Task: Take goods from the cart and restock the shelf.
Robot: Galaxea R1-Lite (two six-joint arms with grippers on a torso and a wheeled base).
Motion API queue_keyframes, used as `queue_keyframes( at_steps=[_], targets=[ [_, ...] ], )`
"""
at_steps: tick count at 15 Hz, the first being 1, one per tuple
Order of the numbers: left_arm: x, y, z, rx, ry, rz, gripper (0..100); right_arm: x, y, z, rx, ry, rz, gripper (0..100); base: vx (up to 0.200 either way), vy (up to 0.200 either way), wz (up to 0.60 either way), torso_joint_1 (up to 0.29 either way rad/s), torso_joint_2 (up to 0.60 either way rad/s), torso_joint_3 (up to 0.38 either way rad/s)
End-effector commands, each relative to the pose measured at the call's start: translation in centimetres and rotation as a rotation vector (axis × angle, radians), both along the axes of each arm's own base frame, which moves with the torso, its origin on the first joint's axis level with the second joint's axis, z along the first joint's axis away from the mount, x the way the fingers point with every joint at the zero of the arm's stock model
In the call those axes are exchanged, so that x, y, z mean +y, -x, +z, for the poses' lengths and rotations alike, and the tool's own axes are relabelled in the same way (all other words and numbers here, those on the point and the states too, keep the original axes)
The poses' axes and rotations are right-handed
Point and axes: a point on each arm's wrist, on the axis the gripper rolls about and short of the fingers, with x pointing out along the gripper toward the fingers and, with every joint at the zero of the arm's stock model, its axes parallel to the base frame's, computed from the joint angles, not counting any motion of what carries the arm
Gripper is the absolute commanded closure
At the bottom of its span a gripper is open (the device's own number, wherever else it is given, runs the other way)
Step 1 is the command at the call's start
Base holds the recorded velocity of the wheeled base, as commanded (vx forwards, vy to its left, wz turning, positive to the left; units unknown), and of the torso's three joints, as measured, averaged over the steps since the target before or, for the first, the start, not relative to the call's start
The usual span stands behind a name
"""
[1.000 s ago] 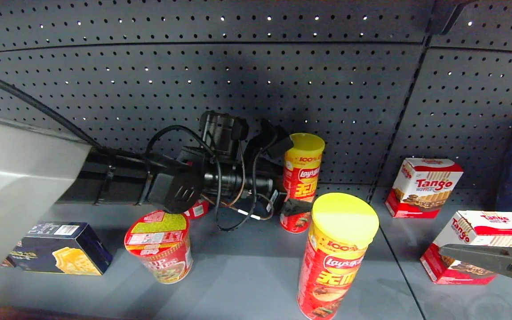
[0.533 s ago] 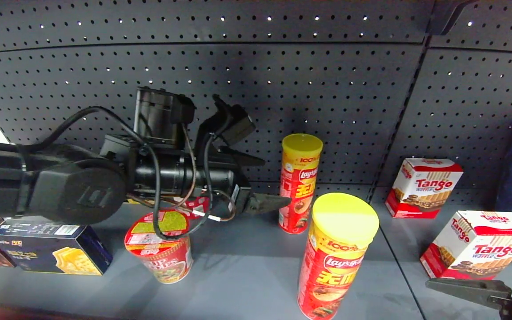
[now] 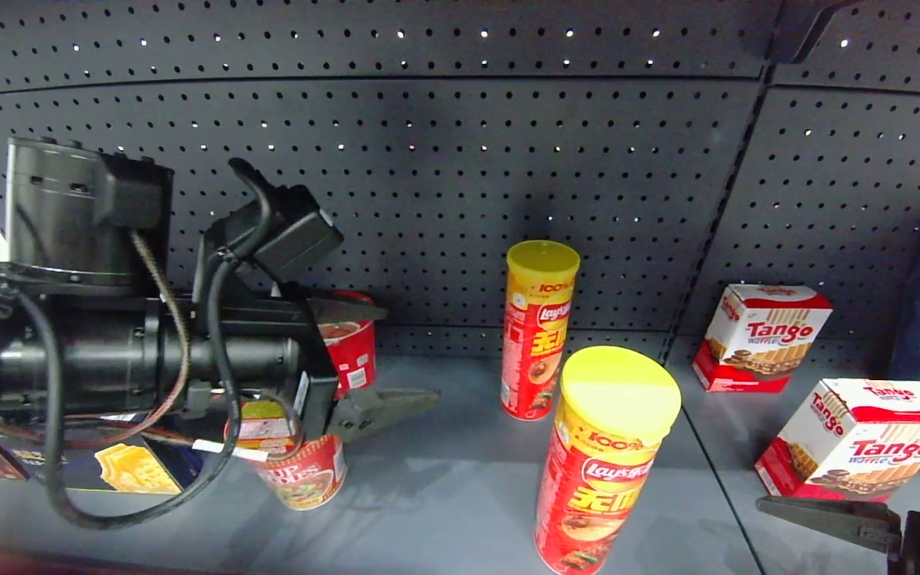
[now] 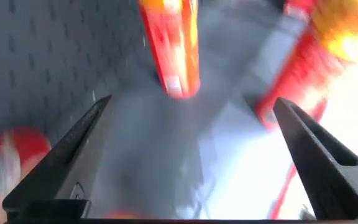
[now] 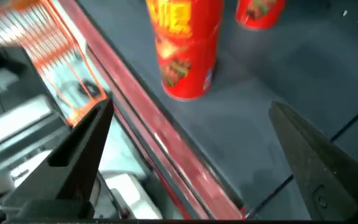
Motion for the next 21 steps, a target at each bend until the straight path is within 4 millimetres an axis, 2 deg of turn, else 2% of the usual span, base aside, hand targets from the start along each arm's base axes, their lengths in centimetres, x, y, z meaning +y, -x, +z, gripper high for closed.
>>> queue_keyframes(
  at_steps=[1,6,10,13,16,21],
  targets=[
    [1.8,3.4,2.2,-0.041,0.000,0.024,0,1.2,-0.3,-0.3,0.024,0.064,-0.009,0,0.000,0.000,0.00,0.000,0.00,0.000],
    [2.4,3.9,2.3,-0.063,-0.018,0.100,0,2.4,-1.7,-1.5,0.055,0.158,-0.096,0,0.000,0.000,0.00,0.000,0.00,0.000],
    [2.3,3.7,1.5,-0.070,-0.028,0.116,0,3.3,-2.8,-2.3,0.075,0.208,-0.175,0,0.000,0.000,0.00,0.000,0.00,0.000],
    [2.0,3.0,0.5,-0.083,-0.015,0.122,0,3.6,-4.1,-2.0,0.072,0.200,-0.241,0,0.000,0.000,0.00,0.000,0.00,0.000],
    [2.0,2.3,0.7,-0.085,-0.015,0.135,0,3.4,-6.1,-1.6,0.078,0.198,-0.322,0,0.000,0.000,0.00,0.000,0.00,0.000],
    [2.1,2.2,0.6,-0.083,-0.019,0.146,0,4.5,-7.9,-1.0,0.071,0.191,-0.339,0,0.000,0.000,0.00,0.000,0.00,0.000]
  ],
)
